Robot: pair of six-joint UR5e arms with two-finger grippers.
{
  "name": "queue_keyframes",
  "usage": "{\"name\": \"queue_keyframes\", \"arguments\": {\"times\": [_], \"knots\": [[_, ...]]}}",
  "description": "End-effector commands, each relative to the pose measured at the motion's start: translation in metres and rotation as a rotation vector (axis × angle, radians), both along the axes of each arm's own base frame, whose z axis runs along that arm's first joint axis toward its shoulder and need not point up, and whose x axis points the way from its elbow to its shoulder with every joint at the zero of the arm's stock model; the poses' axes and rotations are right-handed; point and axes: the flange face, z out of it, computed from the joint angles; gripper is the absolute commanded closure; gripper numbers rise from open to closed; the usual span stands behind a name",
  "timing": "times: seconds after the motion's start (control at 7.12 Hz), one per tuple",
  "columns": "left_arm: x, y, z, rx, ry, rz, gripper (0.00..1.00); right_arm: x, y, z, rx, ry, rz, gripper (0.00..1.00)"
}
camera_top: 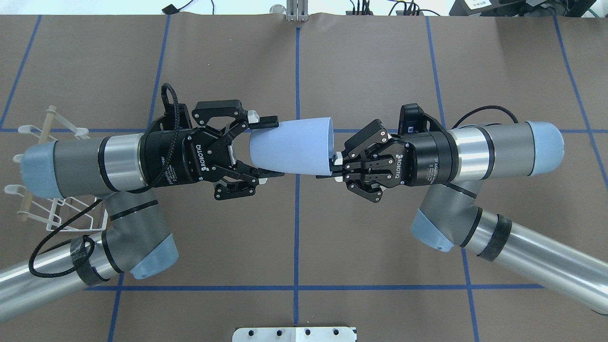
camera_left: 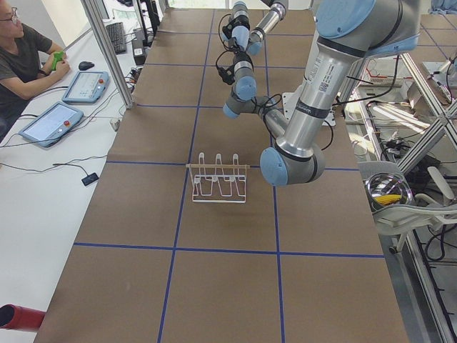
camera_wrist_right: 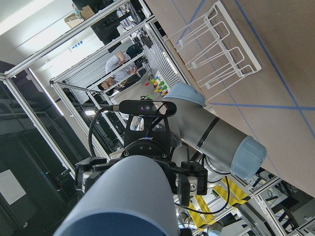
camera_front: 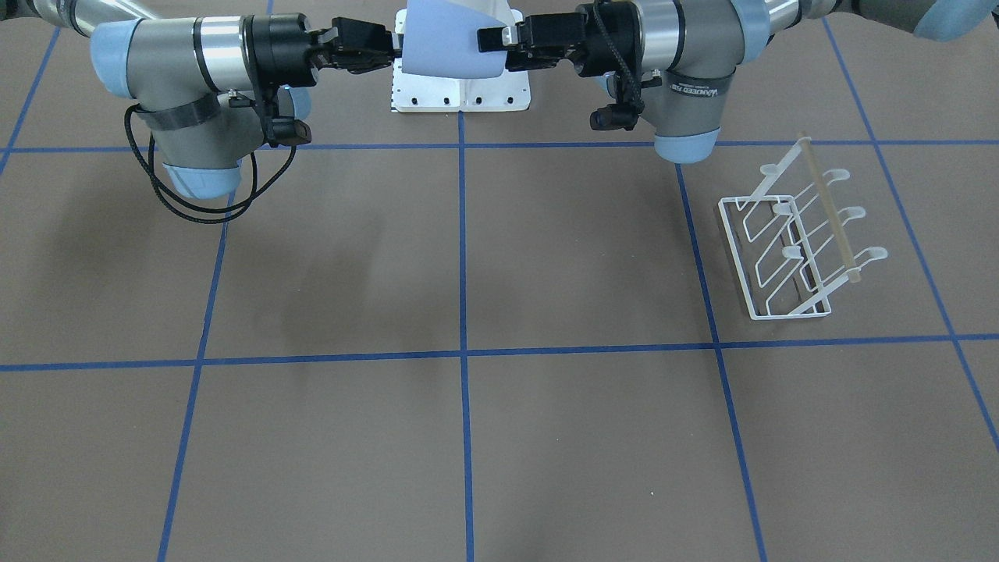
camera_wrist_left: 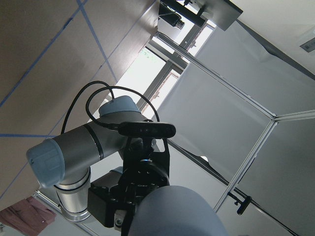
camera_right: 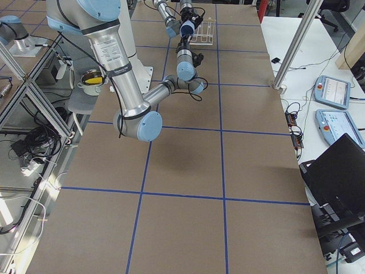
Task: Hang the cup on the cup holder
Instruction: 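Close the left gripper on the cup's closed end held by the right gripper, then open the right gripper and withdraw it while the left gripper carries the cup away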
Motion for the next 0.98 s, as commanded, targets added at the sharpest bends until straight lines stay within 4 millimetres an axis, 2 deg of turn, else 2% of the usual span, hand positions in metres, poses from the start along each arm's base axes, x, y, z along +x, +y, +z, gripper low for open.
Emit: {"name": "queue_keyframes", "arguments": {"times": [0.0, 0.28, 0.56, 0.7, 0.84], "knots": [[0.002, 0.002, 0.0, 0.0, 0.0, 0.007, 0.98, 0.001, -0.002, 0.0, 0.008, -0.006, 0.034, 0.01], [0.002, 0.002, 0.001, -0.001, -0.001, 0.007, 1.0, 0.004, -0.003, 0.009, 0.06, 0.001, 0.096, 0.0], [0.0, 0.0, 0.007, 0.014, -0.017, -0.014, 1.0, 0.02, -0.016, 0.017, 0.081, 0.016, 0.151, 0.0], [-0.014, -0.014, 0.009, 0.046, -0.04, -0.09, 1.0, 0.039, -0.026, 0.027, 0.088, 0.036, 0.19, 0.0], [-0.042, -0.043, 0.033, 0.045, -0.125, -0.184, 1.0, 0.059, -0.04, 0.039, 0.128, 0.073, 0.242, 0.0]]}}
